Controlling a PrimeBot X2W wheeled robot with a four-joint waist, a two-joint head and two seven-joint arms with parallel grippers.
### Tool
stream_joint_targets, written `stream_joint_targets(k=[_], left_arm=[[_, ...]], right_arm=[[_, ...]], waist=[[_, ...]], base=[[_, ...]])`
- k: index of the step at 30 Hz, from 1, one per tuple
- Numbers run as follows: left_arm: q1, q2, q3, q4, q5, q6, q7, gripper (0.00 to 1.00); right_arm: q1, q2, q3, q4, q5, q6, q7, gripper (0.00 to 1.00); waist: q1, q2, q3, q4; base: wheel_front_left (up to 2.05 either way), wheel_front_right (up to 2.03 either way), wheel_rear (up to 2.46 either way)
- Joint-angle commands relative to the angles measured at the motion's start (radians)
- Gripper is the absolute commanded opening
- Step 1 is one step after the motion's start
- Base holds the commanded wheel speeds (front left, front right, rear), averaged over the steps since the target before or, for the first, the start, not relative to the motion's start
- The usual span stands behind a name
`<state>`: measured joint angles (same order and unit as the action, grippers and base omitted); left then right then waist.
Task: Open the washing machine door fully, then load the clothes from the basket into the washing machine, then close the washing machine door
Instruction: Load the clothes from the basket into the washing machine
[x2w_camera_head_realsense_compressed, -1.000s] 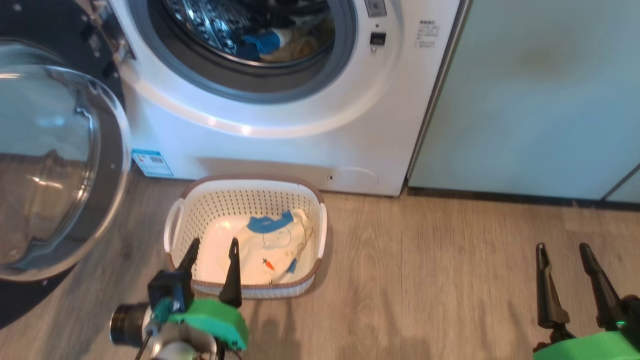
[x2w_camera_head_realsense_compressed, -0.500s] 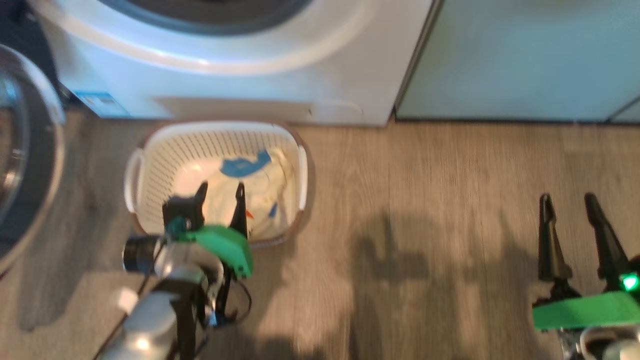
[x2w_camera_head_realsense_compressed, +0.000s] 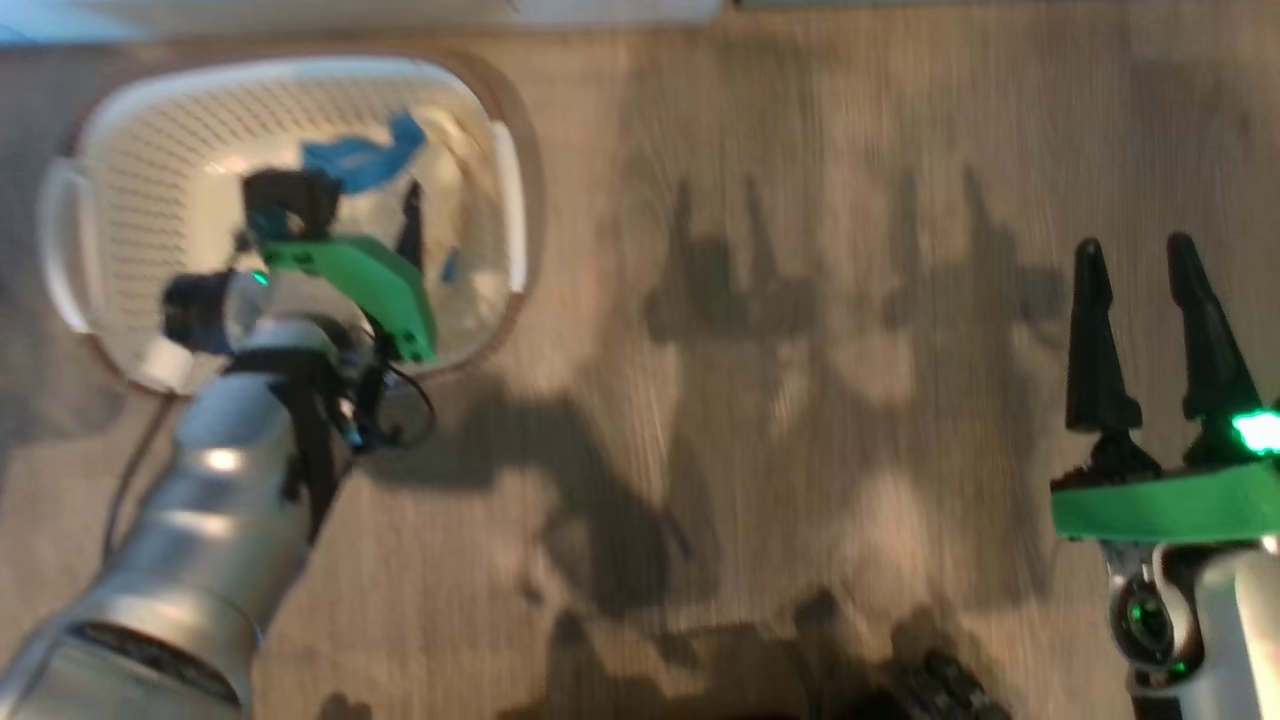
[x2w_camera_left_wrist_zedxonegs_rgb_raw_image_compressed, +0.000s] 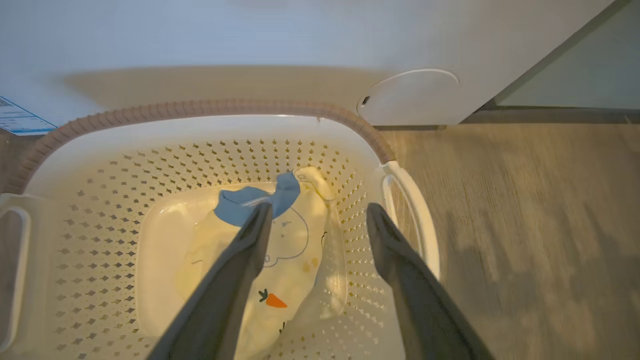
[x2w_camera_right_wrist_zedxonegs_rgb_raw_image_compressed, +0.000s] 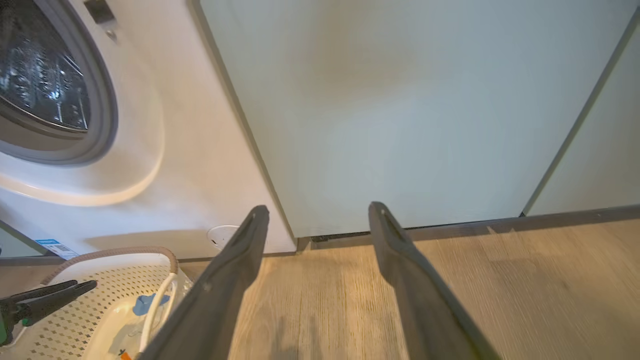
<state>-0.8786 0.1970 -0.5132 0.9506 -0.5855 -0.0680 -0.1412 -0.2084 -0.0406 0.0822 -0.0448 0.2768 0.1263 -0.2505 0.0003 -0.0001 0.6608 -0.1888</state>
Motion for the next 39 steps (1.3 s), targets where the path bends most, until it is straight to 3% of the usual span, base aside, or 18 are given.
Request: stream_joint_targets(k=[1, 9, 20, 31, 34, 35, 39], left_arm=[[-0.029, 0.050, 0.029, 0.015, -0.008, -0.009, 0.010, 1.00], [-0.167, 0.114, 0.028, 0.136, -0.023, -0.044, 0.076, 1.00], [-0.274, 0.182, 0.019, 0.235, -0.042, -0.057, 0.171, 1.00], [-0.324, 0.170, 0.005, 0.299, -0.040, 0.001, 0.249, 1.00], [-0.330, 0.151, 0.000, 0.312, -0.041, 0.035, 0.275, 0.18], [-0.331, 0.149, -0.002, 0.313, -0.040, 0.042, 0.276, 0.00], [-0.336, 0.148, -0.005, 0.318, -0.038, 0.063, 0.260, 0.00]], right_arm=[[-0.012, -0.010, 0.027, -0.020, 0.012, 0.004, -0.010, 1.00], [-0.072, -0.010, 0.056, -0.036, 0.059, 0.004, -0.011, 1.00], [-0.101, -0.010, 0.082, -0.049, 0.106, 0.004, -0.011, 1.00], [-0.085, -0.010, 0.084, -0.059, 0.112, 0.004, -0.011, 1.00], [-0.079, -0.010, 0.083, -0.064, 0.117, 0.004, -0.011, 1.00], [-0.079, -0.010, 0.083, -0.065, 0.118, 0.004, -0.011, 1.00], [-0.084, -0.010, 0.082, -0.064, 0.119, 0.004, -0.011, 1.00]], waist=[[-0.0003, 0.0001, 0.109, -0.066], [-0.0003, 0.0001, 0.249, -0.120], [-0.0003, 0.0001, 0.371, -0.174], [-0.0003, 0.0001, 0.401, -0.175], [-0.0003, 0.0001, 0.398, -0.173], [-0.0003, 0.0001, 0.398, -0.172], [-0.0003, 0.0001, 0.396, -0.172]], base=[[0.00, 0.00, 0.00], [0.00, 0.00, 0.00], [0.00, 0.00, 0.00], [0.00, 0.00, 0.00], [0.00, 0.00, 0.00], [0.00, 0.00, 0.00], [0.00, 0.00, 0.00]])
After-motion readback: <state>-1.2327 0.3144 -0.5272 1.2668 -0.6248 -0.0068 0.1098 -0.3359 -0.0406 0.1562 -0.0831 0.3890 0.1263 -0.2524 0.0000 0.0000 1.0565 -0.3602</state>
